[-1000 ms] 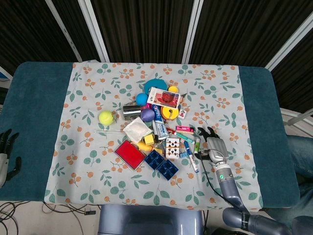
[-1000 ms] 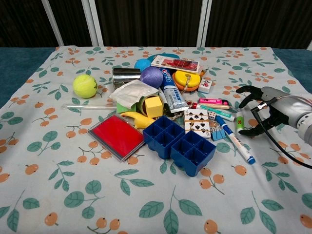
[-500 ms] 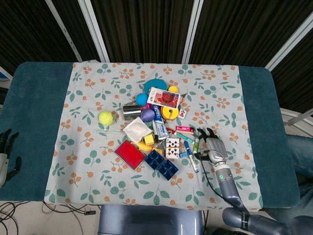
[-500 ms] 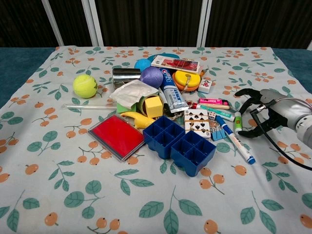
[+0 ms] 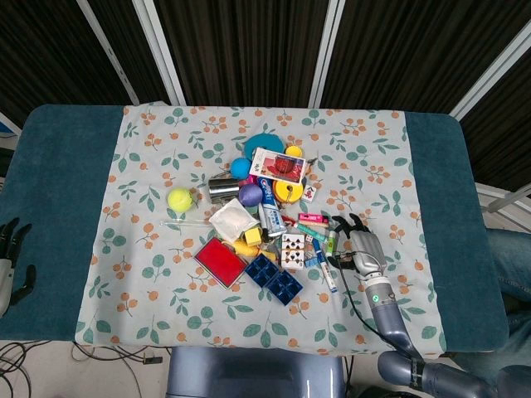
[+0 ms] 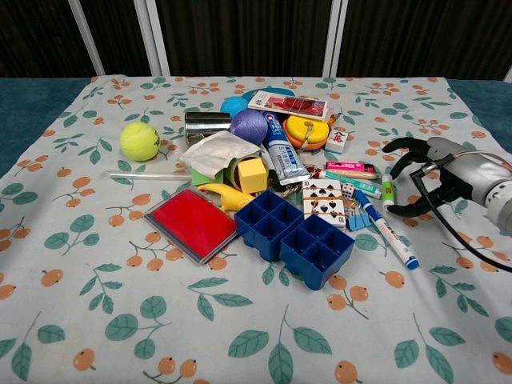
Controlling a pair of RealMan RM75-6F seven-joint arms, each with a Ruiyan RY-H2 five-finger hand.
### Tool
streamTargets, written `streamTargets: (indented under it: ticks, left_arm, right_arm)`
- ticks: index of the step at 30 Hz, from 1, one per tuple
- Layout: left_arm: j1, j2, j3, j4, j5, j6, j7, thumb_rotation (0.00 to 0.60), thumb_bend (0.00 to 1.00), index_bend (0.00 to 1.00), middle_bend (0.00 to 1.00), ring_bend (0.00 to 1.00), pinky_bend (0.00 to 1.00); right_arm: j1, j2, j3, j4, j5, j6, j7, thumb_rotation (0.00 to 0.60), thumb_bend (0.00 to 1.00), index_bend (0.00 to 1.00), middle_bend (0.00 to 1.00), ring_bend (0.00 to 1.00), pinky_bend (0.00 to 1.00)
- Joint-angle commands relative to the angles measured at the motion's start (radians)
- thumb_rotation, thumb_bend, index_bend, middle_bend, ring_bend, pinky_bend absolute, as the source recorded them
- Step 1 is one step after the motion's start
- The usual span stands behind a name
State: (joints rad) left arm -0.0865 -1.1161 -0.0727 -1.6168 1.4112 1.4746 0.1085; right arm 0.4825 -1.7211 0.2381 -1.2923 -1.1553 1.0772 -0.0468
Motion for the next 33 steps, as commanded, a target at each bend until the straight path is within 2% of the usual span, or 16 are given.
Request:
streamTargets:
  ticks: [1, 6, 11, 17, 21, 25, 33]
  left_arm:
    - [0.000, 0.000, 0.000, 0.000, 0.000, 0.000, 0.000, 0.600, 0.52, 0.09, 0.00, 0.00, 0.04]
    - [0.000, 0.001, 0.000, -0.002, 0.001, 0.000, -0.001, 0.600, 0.52, 0.09, 0.00, 0.00, 0.04]
    - [0.001, 0.003, -0.001, -0.004, -0.001, 0.000, -0.005, 0.600, 0.52, 0.09, 0.00, 0.00, 0.04]
    - [0.001, 0.003, 0.001, -0.006, 0.002, 0.002, -0.003, 0.600, 0.52, 0.09, 0.00, 0.00, 0.04]
    - [0.001, 0.002, 0.001, -0.007, 0.003, 0.002, -0.001, 0.600, 0.52, 0.09, 0.00, 0.00, 0.04]
    - [0.002, 0.003, 0.001, -0.007, 0.003, 0.004, 0.000, 0.600, 0.52, 0.09, 0.00, 0.00, 0.04]
    - [0.004, 0.002, 0.001, -0.010, 0.006, 0.010, 0.004, 0.600, 0.52, 0.09, 0.00, 0.00, 0.04]
  right_arm:
    - [-0.001, 0.016, 0.005, -0.022, -0.006, 0.001, 0.016, 0.600, 0.33, 0.18, 0.38, 0.08, 0.20]
    - [0.003, 0.071, 0.039, -0.085, -0.009, -0.010, 0.076, 0.600, 0.33, 0.18, 0.38, 0.08, 0.20]
    - [0.005, 0.181, 0.089, -0.171, -0.032, -0.038, 0.197, 0.600, 0.33, 0.18, 0.37, 0.08, 0.20]
    - [-0.011, 0.329, 0.152, -0.259, -0.079, -0.068, 0.437, 0.600, 0.33, 0.18, 0.37, 0.08, 0.20]
    - [-0.033, 0.415, 0.174, -0.291, -0.135, -0.089, 0.670, 0.600, 0.33, 0.18, 0.37, 0.08, 0.20]
    - [-0.059, 0.468, 0.161, -0.301, -0.228, -0.072, 0.894, 0.600, 0.33, 0.18, 0.37, 0.07, 0.20]
    - [-0.076, 0.511, 0.087, -0.263, -0.419, 0.030, 1.277, 0.600, 0.33, 0.18, 0.37, 0.07, 0.20]
